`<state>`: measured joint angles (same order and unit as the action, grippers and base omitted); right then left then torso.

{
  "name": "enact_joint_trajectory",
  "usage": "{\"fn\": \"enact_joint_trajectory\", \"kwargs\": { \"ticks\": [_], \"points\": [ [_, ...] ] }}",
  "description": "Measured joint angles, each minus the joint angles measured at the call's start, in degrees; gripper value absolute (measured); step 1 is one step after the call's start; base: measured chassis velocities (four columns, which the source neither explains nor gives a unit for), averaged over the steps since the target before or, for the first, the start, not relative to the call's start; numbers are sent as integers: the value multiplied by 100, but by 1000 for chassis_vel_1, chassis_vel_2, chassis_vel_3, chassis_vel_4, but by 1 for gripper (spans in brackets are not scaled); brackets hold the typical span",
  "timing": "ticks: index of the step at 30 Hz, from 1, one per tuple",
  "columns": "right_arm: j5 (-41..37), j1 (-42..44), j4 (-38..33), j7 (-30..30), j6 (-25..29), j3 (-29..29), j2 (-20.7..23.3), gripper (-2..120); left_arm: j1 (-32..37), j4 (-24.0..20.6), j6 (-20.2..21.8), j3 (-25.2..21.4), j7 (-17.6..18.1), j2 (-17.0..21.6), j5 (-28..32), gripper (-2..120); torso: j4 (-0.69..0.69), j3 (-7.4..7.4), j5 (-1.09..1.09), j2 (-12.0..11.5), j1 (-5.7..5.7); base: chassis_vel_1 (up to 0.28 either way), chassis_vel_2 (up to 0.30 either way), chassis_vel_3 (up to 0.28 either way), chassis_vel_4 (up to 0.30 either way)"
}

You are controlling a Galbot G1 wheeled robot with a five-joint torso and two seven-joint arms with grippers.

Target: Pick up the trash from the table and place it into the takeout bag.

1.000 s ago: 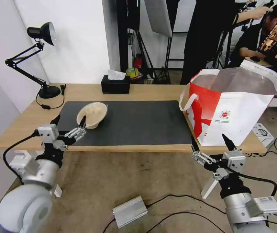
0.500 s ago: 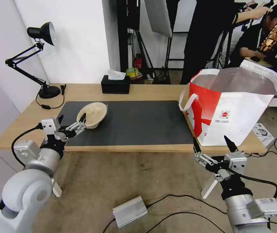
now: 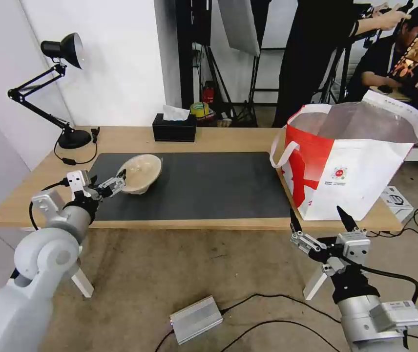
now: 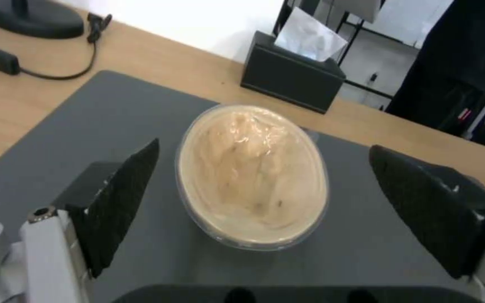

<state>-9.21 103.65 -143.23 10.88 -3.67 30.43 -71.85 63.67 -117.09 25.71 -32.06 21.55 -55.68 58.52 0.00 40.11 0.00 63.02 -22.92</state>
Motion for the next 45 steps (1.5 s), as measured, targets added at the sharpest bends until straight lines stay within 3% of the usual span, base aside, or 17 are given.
{"fn": "enact_joint_trajectory", "kwargs": {
  "ticks": [16, 25, 45],
  "points": [
    [67, 3, 0, 5, 14, -15, -67, 100, -576, 567, 124, 290, 72, -39, 382, 100, 0, 0, 0, 0, 0, 0, 0, 0, 0],
    [89, -27, 81, 5, 22, -9, -56, 100, -1107, 1129, 237, 504, 302, -85, 602, 100, 0, 0, 0, 1, 0, 0, 0, 0, 0],
    [107, -104, 217, 6, 35, 10, -77, 100, -1981, 2339, 335, 1083, 354, -105, 647, 100, 0, 0, 0, 1, 1, 0, 0, 0, 0]
  ]
}}
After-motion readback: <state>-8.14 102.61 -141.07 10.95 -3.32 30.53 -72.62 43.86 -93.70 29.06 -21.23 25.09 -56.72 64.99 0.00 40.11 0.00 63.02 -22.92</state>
